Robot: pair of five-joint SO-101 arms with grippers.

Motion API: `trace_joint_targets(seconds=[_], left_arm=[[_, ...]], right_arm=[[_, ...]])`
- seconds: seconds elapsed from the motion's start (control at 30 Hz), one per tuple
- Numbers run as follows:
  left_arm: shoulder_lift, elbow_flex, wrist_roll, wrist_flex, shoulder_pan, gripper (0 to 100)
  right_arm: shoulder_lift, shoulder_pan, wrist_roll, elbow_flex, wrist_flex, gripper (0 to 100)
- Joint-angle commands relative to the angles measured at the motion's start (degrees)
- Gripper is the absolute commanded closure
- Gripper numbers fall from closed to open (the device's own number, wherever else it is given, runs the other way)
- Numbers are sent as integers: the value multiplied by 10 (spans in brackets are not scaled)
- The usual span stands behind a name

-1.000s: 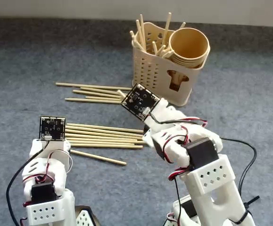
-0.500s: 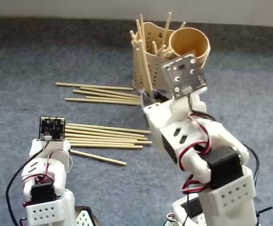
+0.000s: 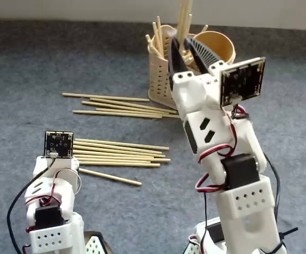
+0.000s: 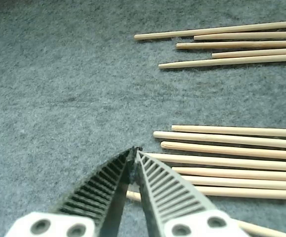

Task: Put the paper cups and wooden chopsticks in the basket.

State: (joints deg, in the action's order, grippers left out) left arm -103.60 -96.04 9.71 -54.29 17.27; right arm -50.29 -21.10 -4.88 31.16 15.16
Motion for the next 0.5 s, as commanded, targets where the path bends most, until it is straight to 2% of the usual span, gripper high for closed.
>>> trace_joint_targets(seconds=[0.0,0.2,0.47], left_arm=[[-1,-11,4,12,7,993],[-1,-11,4,12,7,993],[-1,-11,4,12,7,993]], right_arm=[[-7,7,1,32,-179,992],[4,8,0,57,-287,992],[138,26,0,42,-378,992]])
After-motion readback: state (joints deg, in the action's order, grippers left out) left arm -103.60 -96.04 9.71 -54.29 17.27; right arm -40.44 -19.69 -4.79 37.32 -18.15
